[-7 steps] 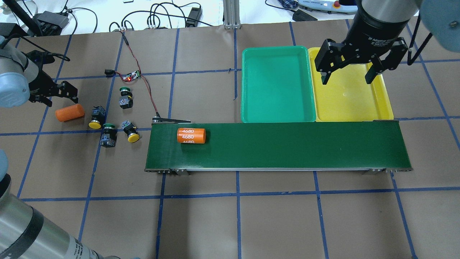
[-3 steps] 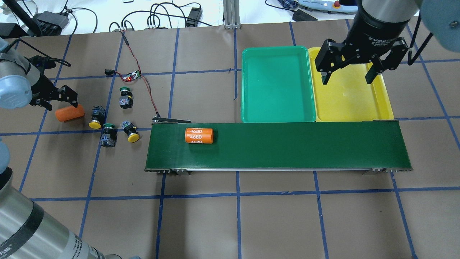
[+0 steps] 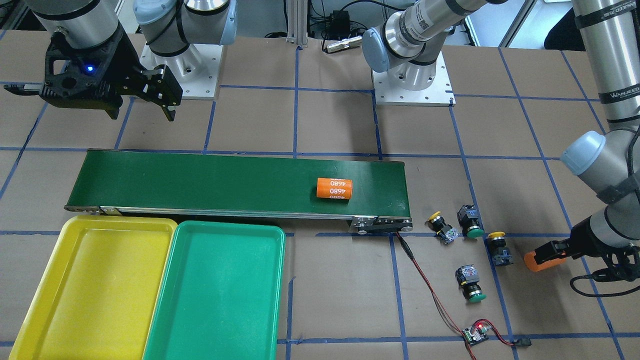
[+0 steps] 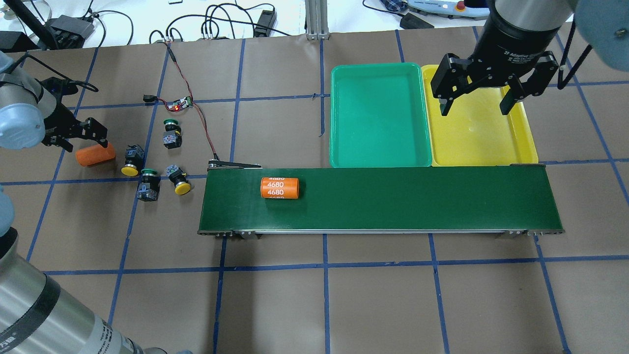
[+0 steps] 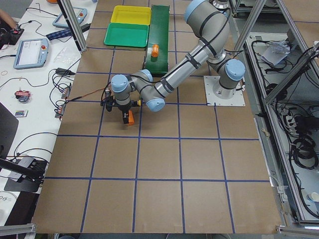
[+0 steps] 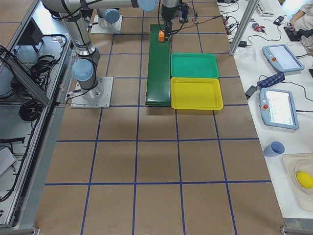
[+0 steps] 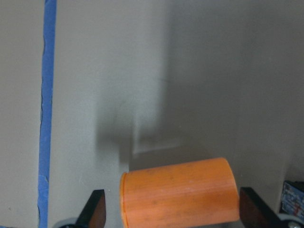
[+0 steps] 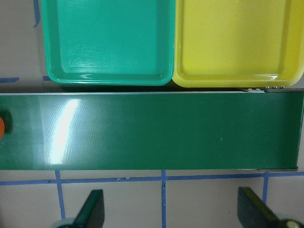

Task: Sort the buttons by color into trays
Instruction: 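Reach the left gripper to the plain orange cylinder and grasp it, then carry the plain orange cylinder with the left gripper to the conveyor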

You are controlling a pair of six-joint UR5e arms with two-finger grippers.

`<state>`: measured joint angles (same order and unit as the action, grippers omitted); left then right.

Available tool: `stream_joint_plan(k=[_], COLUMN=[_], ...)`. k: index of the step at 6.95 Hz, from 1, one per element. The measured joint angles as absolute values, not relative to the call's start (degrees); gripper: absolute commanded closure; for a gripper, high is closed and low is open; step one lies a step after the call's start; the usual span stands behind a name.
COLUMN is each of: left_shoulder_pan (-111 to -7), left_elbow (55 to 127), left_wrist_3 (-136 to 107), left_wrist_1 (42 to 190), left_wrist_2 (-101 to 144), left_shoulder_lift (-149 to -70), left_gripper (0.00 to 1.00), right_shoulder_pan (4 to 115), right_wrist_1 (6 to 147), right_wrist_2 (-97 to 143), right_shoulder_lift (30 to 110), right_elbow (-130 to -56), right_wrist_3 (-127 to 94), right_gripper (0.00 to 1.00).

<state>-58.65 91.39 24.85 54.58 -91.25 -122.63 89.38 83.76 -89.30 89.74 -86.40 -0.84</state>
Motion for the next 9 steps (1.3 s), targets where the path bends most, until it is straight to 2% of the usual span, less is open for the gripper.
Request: stream_joint_plan(k=[4, 5, 6, 9], left_shoulder_pan=[-58.66, -58.67, -58.67, -59.31], left_elbow=[91.41, 91.41, 91.36, 90.09], left_wrist_3=[24.87, 24.87, 24.9, 24.98], left_wrist_1=[54.5, 54.49, 54.49, 56.03], left_wrist_2=[-91.12, -91.12, -91.2, -91.45], left_shoulder_lift=[-123.44, -123.75, -123.99, -123.02], left_gripper=[0.0, 0.39, 0.99, 1.0], right_shoulder_pan=[89.41, 89.4, 89.39, 89.39], right_wrist_1=[83.76, 83.76, 83.76, 83.76], right_wrist_2=[-89.3, -89.3, -89.3, -89.3], right_shoulder_lift=[89.74, 89.74, 89.73, 89.74], right_elbow=[-86.4, -86.4, -86.4, -86.4], right_wrist_3=[-0.88, -0.88, -0.86, -0.86], right_gripper=[0.0, 0.0, 0.0, 0.0])
